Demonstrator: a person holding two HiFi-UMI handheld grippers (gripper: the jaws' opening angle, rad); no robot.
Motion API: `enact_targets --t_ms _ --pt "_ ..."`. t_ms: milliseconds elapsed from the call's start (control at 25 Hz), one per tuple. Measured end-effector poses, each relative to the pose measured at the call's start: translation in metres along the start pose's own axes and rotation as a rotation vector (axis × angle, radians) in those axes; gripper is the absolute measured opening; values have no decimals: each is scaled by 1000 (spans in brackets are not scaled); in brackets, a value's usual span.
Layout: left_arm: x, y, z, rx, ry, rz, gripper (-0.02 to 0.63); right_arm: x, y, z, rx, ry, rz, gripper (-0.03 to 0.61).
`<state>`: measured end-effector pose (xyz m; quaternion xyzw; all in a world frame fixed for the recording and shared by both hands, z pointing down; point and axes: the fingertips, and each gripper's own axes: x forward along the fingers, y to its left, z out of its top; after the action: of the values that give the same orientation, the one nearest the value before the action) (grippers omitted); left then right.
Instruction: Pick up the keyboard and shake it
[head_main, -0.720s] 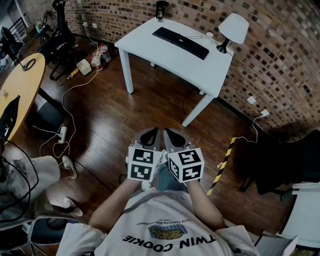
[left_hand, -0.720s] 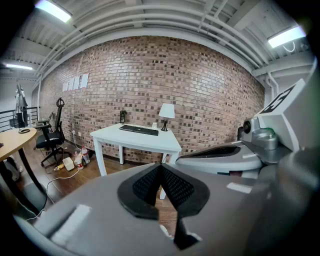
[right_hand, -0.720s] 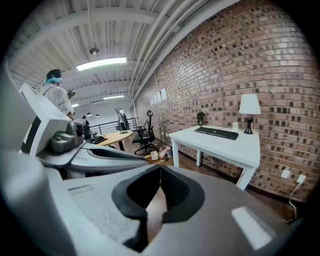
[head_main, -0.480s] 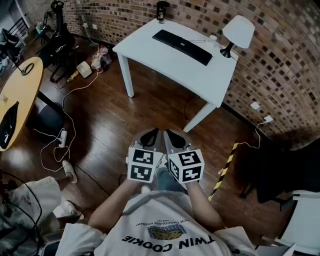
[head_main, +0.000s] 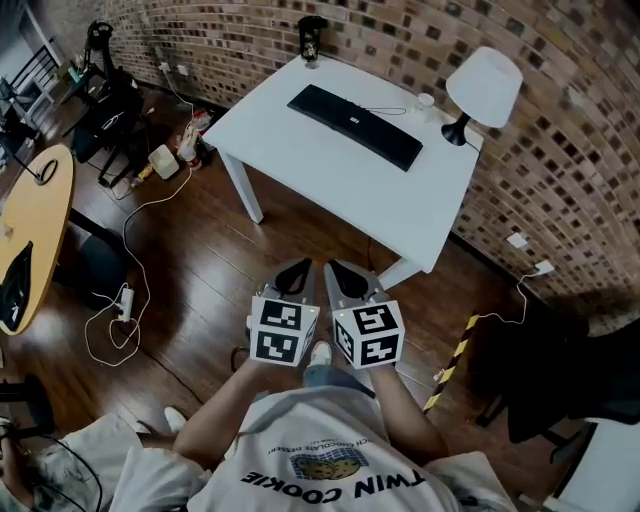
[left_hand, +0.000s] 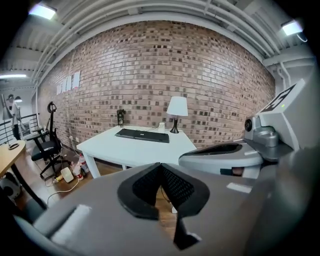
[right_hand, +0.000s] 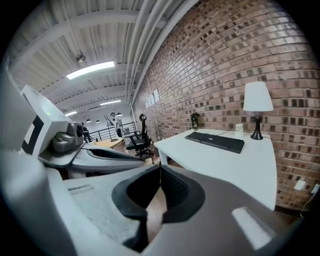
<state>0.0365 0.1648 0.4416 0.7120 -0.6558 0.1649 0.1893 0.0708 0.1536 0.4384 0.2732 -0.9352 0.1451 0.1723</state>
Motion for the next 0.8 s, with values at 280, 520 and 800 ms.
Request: enact_targets --t_ms 280,520,800 --pt "54 1 38 46 -4 -7 6 28 -51 27 8 -12 -4 2" --pt "93 7 58 70 1 -28 6 51 -86 37 26 -6 -21 3" --pt "144 31 70 95 24 -93 6 97 -117 48 61 12 -69 3"
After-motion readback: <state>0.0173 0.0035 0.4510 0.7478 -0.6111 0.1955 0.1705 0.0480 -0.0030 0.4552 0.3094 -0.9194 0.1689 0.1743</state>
